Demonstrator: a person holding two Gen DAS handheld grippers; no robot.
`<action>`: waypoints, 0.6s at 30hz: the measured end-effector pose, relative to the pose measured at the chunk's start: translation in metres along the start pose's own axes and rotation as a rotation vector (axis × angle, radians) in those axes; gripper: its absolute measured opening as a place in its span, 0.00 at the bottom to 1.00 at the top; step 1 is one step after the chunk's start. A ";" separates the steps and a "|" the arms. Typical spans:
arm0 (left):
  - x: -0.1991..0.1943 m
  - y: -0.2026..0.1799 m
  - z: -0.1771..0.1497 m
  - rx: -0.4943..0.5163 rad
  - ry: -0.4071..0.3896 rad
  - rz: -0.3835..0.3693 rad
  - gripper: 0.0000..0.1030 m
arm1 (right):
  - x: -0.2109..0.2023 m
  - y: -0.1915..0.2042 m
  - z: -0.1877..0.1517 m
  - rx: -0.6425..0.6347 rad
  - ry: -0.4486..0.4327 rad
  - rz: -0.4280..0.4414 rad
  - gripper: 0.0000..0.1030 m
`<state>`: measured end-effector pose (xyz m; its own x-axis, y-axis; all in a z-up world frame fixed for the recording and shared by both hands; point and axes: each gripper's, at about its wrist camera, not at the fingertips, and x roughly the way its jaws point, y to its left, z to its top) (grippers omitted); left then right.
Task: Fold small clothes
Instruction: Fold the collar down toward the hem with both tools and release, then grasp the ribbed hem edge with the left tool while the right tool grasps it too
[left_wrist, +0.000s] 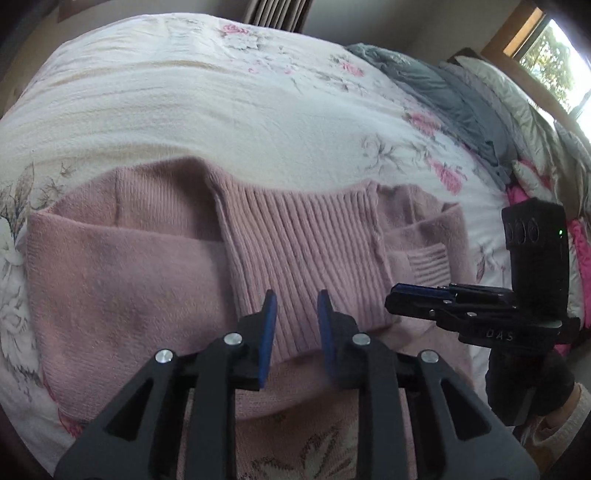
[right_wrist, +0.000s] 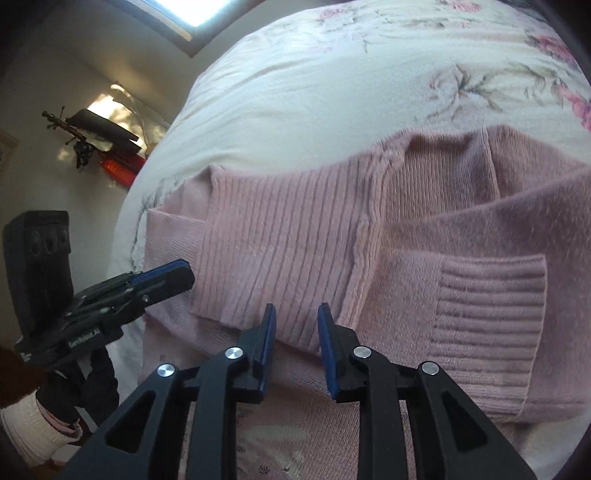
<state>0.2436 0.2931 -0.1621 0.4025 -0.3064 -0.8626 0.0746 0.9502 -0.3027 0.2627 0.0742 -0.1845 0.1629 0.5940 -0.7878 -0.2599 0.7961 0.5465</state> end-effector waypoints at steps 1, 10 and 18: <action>0.010 0.003 -0.004 -0.006 0.032 0.020 0.21 | 0.006 -0.004 -0.002 0.010 0.014 -0.027 0.21; -0.018 0.009 -0.020 -0.032 0.036 0.047 0.35 | -0.036 -0.008 -0.020 0.060 -0.049 0.015 0.35; -0.112 0.035 -0.128 -0.102 0.098 0.118 0.57 | -0.127 -0.003 -0.135 0.043 -0.046 -0.122 0.57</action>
<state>0.0845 0.3536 -0.1283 0.3122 -0.2019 -0.9283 -0.0628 0.9706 -0.2322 0.1146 -0.0193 -0.1245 0.2351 0.4960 -0.8359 -0.1942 0.8666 0.4596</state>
